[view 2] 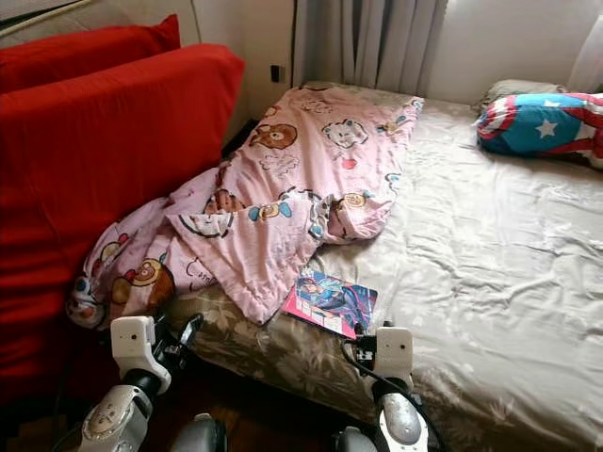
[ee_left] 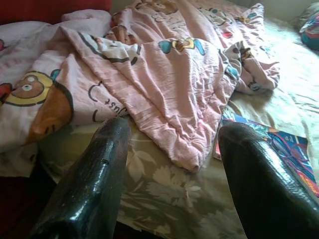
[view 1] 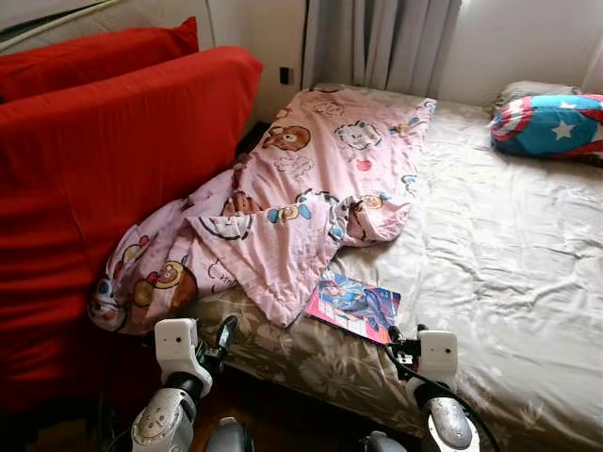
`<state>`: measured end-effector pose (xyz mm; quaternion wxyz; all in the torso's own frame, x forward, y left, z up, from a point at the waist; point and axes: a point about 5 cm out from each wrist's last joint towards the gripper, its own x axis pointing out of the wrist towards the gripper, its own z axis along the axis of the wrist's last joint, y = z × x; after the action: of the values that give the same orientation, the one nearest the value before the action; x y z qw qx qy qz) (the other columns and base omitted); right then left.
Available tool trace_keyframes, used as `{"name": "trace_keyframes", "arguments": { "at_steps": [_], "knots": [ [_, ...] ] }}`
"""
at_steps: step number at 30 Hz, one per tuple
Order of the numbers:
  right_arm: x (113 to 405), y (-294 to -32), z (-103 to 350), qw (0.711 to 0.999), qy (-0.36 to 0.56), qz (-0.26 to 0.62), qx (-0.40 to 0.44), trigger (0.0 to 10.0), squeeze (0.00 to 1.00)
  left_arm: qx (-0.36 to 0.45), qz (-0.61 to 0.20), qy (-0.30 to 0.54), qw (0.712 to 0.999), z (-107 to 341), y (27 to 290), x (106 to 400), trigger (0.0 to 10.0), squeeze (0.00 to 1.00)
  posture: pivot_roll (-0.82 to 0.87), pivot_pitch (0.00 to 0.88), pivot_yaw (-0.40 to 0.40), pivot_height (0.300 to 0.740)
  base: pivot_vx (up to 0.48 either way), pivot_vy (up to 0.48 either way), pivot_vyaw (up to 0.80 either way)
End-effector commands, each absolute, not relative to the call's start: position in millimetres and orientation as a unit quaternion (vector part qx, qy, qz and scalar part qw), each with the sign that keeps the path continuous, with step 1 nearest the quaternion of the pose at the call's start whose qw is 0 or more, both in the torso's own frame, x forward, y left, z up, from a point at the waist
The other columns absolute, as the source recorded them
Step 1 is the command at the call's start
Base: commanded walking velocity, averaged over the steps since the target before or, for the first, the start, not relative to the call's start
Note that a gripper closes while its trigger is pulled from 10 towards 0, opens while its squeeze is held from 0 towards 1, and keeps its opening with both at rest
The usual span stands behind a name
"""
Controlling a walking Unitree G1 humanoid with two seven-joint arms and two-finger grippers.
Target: Clean up the room
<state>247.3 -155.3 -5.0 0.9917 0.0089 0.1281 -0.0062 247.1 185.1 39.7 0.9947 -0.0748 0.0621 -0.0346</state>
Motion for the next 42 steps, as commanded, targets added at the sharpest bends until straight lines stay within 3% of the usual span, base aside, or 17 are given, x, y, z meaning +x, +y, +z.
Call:
{"name": "trace_keyframes", "arguments": {
  "at_steps": [1, 9, 17, 42],
  "knots": [
    [244.8, -155.1, -7.5, 0.991, 0.133, -0.006, 0.013, 10.0, 0.0, -0.074, -0.033, 0.075, 0.994, 36.2, 185.3, 245.9, 10.0, 0.0, -0.01, 0.059, -0.019, 0.646, 0.0, 0.0, 0.0],
    [245.0, -151.3, -8.2, 0.991, 0.135, 0.01, 0.008, 10.0, 0.0, -0.072, -0.034, 0.077, 0.994, 35.8, 186.0, 246.1, 10.0, 0.0, -0.01, 0.054, -0.016, 0.646, 0.0, 0.0, 0.0],
    [245.0, -148.1, -6.5, 0.992, 0.128, 0.021, 0.009, 10.0, 0.0, -0.073, -0.039, 0.076, 0.994, 36.4, 184.5, 247.4, 10.0, 0.0, -0.01, 0.048, -0.014, 0.646, 0.277, 0.0, 0.48],
    [242.7, -146.7, -10.5, 0.989, 0.14, 0.025, 0.023, 10.0, 0.0, -0.072, -0.046, 0.078, 0.993, 35.7, 180.7, 248.1, 10.0, 0.0, -0.01, 0.057, -0.012, 0.646, 0.262, 0.0, 0.0]
  ]
}}
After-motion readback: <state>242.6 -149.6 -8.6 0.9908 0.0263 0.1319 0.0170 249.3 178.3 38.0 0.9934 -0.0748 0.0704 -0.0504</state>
